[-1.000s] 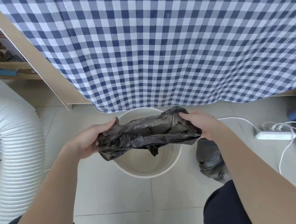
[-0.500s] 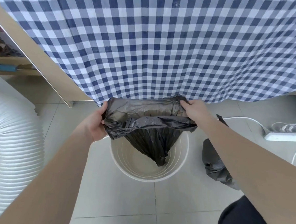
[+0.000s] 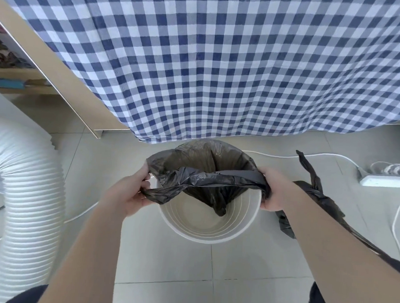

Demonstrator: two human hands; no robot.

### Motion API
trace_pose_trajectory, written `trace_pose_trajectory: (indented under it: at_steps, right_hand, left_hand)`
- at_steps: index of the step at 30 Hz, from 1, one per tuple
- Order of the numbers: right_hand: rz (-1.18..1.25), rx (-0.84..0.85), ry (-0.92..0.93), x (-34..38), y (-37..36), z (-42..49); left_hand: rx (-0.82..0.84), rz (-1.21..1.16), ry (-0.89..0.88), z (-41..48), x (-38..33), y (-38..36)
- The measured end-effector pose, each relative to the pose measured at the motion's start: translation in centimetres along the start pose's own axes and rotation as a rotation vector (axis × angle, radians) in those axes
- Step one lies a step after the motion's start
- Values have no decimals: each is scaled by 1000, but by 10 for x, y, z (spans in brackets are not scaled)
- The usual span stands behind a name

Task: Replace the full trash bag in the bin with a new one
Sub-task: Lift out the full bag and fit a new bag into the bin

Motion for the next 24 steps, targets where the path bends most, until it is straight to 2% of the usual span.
trace_pose_trajectory:
  at_steps: [4, 7, 14, 18, 21, 24]
  right_hand:
    - [231, 49, 98, -2, -1, -10]
    - [367, 74, 131, -1, -3, -18]
    - [312, -31, 96, -5, 8, -14]
    - [384, -42, 105, -8, 5, -13]
    - [537, -35, 138, -8, -2, -11]
    - [672, -7, 141, -8, -2, -14]
  left_hand:
    - [132, -67, -155, -8, 13, -15]
    - [86, -350, -171, -5, 20, -17]
    - [-19, -480, -199, -1, 31, -15]
    - [48, -631, -222, 3, 44, -20]
    - [50, -621, -234, 6, 40, -22]
    - [-47, -398, -156, 5, 38, -19]
Point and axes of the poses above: each hand's wrist, its own z-axis towards the middle knuckle, its own y-axis out of the back of the hand, x = y × z, the point moved 3 cm from there along z, towards the middle knuckle, and after that the axes turned 12 degrees about y, right-handed, at the moved point
